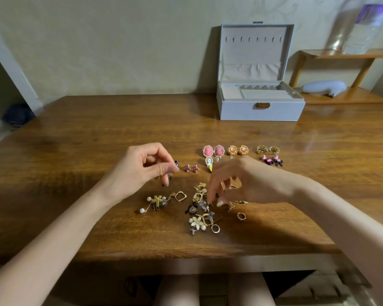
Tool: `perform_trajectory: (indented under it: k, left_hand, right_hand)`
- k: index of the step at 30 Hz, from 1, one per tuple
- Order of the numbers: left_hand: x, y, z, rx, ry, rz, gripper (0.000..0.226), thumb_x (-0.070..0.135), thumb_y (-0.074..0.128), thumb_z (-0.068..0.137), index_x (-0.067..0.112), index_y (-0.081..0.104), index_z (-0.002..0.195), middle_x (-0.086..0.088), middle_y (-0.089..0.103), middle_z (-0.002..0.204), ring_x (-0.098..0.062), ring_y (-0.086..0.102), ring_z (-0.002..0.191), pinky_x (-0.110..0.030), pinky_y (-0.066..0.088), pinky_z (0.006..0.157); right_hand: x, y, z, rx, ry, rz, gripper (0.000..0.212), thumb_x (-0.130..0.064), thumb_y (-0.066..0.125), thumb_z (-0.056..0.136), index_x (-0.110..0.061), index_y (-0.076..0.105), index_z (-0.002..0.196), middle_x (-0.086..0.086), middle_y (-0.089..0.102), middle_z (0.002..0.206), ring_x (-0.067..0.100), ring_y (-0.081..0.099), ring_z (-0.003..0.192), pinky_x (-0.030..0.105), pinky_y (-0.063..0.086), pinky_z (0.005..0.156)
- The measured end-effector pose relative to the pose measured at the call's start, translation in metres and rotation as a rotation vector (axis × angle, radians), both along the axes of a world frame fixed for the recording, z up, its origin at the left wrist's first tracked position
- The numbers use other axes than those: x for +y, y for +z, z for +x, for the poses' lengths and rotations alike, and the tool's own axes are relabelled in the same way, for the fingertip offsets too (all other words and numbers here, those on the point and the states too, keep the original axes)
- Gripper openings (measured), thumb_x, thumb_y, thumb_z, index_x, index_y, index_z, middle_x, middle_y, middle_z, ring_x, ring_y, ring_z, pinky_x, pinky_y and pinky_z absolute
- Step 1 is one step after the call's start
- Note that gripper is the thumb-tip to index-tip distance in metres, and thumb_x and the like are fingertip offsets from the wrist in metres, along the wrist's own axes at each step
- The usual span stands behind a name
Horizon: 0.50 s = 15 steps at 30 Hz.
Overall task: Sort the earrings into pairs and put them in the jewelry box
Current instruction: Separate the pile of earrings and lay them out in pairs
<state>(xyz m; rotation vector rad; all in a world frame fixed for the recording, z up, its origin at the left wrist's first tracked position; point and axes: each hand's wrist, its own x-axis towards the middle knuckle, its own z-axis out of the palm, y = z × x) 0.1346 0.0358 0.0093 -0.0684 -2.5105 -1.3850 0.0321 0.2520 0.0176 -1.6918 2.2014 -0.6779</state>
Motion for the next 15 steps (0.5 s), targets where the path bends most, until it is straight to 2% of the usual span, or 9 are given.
perform_trajectory:
  k: [2,4,7,12,15]
  left_hand:
    - [0.003,0.000,-0.002,-0.008,-0.010,0.013,0.016,0.024,0.067,0.072,0.012,0.065,0.082,-0.001,0.070,0.069,-0.009,0.065,0.067,-0.012,0.047,0.065]
    - [0.006,0.001,-0.004,-0.016,-0.018,0.020,0.018,0.023,0.068,0.071,0.013,0.065,0.086,0.001,0.072,0.074,-0.008,0.066,0.073,-0.011,0.048,0.067]
    - [0.008,0.002,-0.007,-0.027,-0.009,0.001,0.021,0.025,0.069,0.070,0.018,0.067,0.090,0.005,0.072,0.082,-0.006,0.066,0.081,-0.011,0.048,0.071]
    - [0.005,0.003,-0.005,-0.040,0.005,-0.024,0.024,0.027,0.067,0.072,0.019,0.066,0.095,0.007,0.072,0.085,-0.007,0.067,0.083,-0.014,0.050,0.076]
    - [0.005,0.003,-0.004,-0.032,0.013,-0.029,0.025,0.028,0.065,0.073,0.019,0.065,0.096,0.008,0.072,0.085,-0.006,0.066,0.080,-0.015,0.050,0.075]
  right_hand:
    - [0.003,-0.005,0.001,0.017,-0.008,0.040,0.015,-0.022,0.075,0.077,-0.024,0.072,0.092,-0.016,0.060,0.090,0.004,0.055,0.087,0.027,0.048,0.076]
    - [0.004,-0.009,0.003,0.040,-0.010,0.036,0.017,-0.024,0.076,0.076,-0.025,0.072,0.092,-0.019,0.058,0.090,0.001,0.053,0.089,0.028,0.047,0.077]
    - [0.003,-0.011,0.004,0.051,0.013,0.004,0.016,-0.023,0.076,0.075,-0.023,0.072,0.091,-0.014,0.059,0.089,0.003,0.054,0.086,0.032,0.048,0.076]
    - [-0.002,-0.014,0.004,0.068,0.054,-0.028,0.008,-0.022,0.075,0.077,-0.022,0.072,0.085,-0.021,0.053,0.082,0.001,0.051,0.080,0.030,0.048,0.073]
    - [-0.003,-0.014,0.004,0.102,0.082,-0.038,0.005,-0.020,0.072,0.080,-0.020,0.070,0.085,-0.019,0.055,0.082,0.000,0.051,0.078,0.027,0.047,0.073]
